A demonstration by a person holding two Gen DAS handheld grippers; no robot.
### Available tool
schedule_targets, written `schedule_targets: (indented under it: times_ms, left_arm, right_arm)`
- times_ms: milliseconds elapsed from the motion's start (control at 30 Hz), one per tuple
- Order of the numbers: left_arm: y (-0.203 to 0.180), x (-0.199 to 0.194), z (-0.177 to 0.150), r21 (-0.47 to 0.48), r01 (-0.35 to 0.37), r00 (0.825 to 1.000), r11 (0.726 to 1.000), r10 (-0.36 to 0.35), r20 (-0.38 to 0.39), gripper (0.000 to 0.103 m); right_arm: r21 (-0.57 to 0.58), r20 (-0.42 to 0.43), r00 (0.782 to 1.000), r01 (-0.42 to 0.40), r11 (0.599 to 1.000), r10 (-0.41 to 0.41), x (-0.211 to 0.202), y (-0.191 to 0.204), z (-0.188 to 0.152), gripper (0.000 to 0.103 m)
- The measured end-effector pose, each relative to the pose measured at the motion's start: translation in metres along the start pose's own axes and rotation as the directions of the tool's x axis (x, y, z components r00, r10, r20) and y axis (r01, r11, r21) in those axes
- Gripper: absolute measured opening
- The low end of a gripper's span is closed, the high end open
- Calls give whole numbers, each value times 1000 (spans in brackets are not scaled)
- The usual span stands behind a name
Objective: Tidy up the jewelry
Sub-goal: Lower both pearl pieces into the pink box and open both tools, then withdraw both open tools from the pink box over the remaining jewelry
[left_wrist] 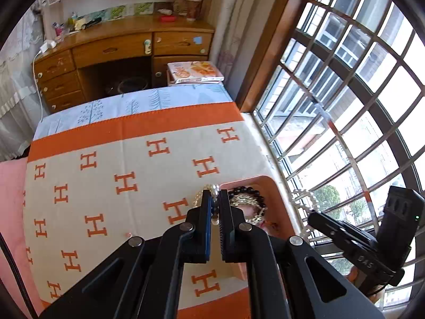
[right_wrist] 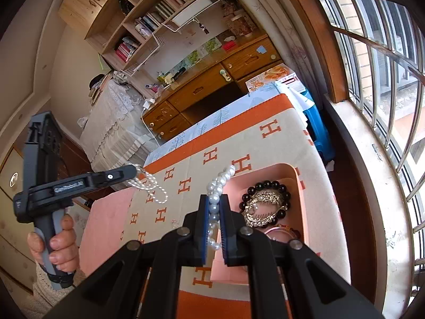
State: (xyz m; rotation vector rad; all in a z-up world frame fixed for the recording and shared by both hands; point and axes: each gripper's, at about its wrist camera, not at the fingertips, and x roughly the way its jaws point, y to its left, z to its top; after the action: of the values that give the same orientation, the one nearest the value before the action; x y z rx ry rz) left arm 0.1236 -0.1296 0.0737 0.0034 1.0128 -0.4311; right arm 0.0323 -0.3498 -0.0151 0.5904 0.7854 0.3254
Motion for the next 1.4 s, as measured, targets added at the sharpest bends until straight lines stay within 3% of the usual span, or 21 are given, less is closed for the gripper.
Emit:
schedule_targets:
  times_ms: [100,267,567,767,933,1033,1067,1400]
  left_arm:
    - [-30,-4,-5,54,37,999,998,-37,3,3]
    - [-61,22,-26,112,84,995,990,-77,-66,3]
    - [-64,97,-67,145,44,979,988,-14,-202,3]
    - [-53,123,-75,147,11,970,989,26,-244,5]
    - [-48,117,-75,155,2,971,988,35,-236,30]
    - [-41,103,-75,160,-8,977,987,41,-207,44]
    - [-38,98,-76,158,-13,980,987,44,-195,47]
    - [28,34,-86,74,-91,992,993,97,-83,49]
  right_arm:
    - [3,15,1000,27,1000,-27,-5,-4,-4,8]
    - [-7,39,996,85,996,-85,-11,-10,-13,8]
    - [-2,-15,990,139,990,-139,2,-28,-25,8]
    - [-50,-73,980,183,982,-186,23,-27,-30,8]
    - [-82,-115,963,234,969,-243,38,-26,-32,11]
    - [-83,-115,967,217,973,-226,38,-22,-36,26]
    - [-87,-107,968,218,972,-226,36,-21,-36,30]
    - [-155,-92,981,153,976,-168,31,18,-45,30]
